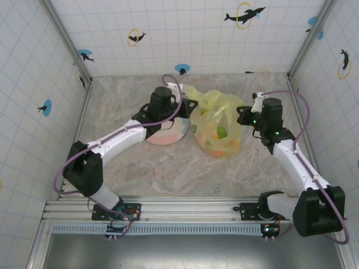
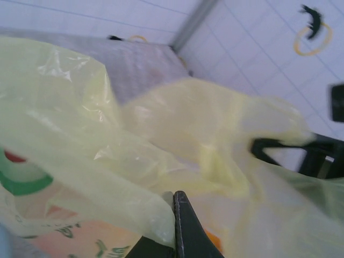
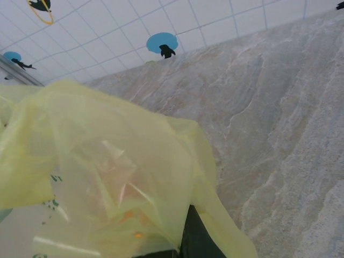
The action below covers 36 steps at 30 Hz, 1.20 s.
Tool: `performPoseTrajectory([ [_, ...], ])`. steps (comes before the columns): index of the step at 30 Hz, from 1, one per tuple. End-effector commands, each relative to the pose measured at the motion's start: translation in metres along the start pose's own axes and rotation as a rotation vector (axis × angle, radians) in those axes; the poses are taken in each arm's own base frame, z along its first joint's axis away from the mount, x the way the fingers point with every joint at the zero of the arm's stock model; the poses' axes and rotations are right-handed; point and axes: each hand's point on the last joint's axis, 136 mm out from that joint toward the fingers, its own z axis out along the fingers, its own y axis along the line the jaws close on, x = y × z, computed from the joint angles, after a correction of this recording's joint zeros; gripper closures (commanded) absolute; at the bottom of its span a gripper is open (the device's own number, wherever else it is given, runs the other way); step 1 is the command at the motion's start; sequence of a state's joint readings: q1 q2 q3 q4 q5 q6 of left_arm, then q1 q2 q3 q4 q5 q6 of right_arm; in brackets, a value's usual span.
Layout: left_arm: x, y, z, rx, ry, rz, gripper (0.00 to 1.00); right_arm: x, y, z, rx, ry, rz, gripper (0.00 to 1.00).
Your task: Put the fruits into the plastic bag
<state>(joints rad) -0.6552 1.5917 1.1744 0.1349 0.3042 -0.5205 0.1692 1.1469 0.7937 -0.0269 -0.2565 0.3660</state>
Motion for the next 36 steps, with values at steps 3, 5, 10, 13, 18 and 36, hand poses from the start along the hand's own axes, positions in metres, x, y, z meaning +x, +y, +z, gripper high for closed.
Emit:
performPoseTrajectory([
  [3,0.024,0.057,0.012,-0.171,0.057,-0.002,1.00,-0.012,-0.004,-0.008,0.012,-0.055,-0.006,1.00],
  [5,0.040,0.061,0.021,-0.148,0.106,-0.021,1.00,-0.002,-0.003,0.000,-0.009,-0.030,0.013,1.00],
  [10,0.061,0.064,0.032,-0.118,0.174,-0.044,1.00,0.023,-0.006,0.017,-0.014,0.038,0.030,1.00],
  [13,0.060,0.060,0.030,-0.106,0.174,-0.037,1.00,0.028,-0.010,0.020,-0.005,0.050,0.032,1.00],
  [18,0.039,0.043,0.017,-0.071,0.105,-0.009,1.00,0.028,-0.014,0.020,0.012,0.052,0.024,1.00],
  [36,0.015,0.050,0.031,-0.063,0.038,-0.037,1.00,0.011,-0.019,-0.003,0.013,-0.029,0.054,1.00],
])
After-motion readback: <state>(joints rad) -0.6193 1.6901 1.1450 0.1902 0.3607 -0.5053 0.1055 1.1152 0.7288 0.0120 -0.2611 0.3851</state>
